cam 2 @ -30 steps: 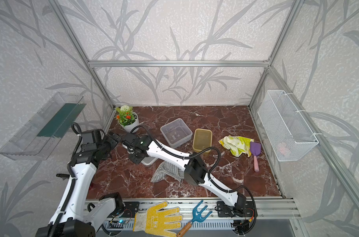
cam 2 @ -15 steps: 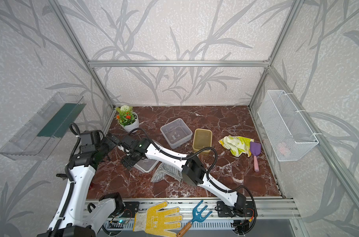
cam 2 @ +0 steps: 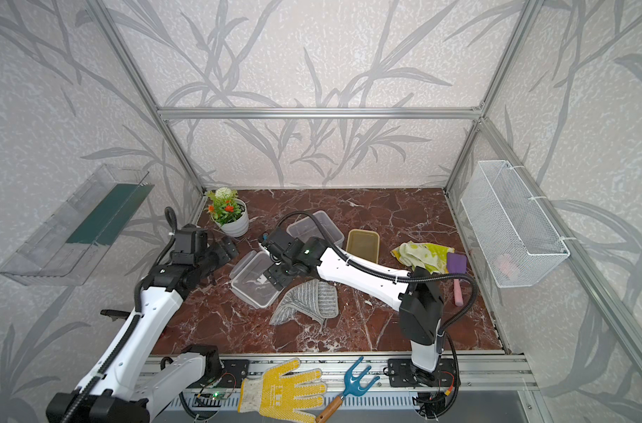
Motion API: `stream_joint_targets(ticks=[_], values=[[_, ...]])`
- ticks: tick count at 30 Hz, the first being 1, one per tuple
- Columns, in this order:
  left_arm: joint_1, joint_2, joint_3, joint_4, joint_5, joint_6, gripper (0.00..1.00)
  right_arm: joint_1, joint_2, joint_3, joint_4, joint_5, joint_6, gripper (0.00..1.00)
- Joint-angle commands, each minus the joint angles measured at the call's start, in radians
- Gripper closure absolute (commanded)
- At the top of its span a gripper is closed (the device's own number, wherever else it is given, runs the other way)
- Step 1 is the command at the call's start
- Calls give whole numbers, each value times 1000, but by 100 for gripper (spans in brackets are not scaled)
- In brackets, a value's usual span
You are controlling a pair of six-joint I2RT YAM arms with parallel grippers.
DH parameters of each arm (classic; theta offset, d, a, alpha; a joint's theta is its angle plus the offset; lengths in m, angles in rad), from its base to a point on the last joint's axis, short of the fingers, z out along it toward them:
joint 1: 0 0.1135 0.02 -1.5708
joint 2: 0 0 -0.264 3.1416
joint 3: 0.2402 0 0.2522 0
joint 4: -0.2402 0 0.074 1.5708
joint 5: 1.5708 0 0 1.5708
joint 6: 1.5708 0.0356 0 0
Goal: Wipe the insides of the lunch boxes
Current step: Place the lid at the center of the board, then pick up the cleaning item at the center of the board.
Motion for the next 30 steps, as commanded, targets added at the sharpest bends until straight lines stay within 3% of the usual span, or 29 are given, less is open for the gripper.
stream_joint_targets(ticks=[1, 8, 22, 26, 30], values=[[-60, 66, 32, 35, -82, -35, 1, 7, 6, -97, -85, 112, 59, 18], [-127, 161, 74, 54, -108, -35, 1, 36, 44, -170, -100, 86, 176, 19], [-125, 184, 81, 31, -139, 3, 1, 79, 234, -139, -113, 107, 195, 19], [-125, 208, 88, 35, -126, 8, 1, 71, 254, -129, -89, 89, 178, 29], [-126, 221, 89, 35, -117, 10, 1, 71, 268, -127, -67, 95, 161, 58]])
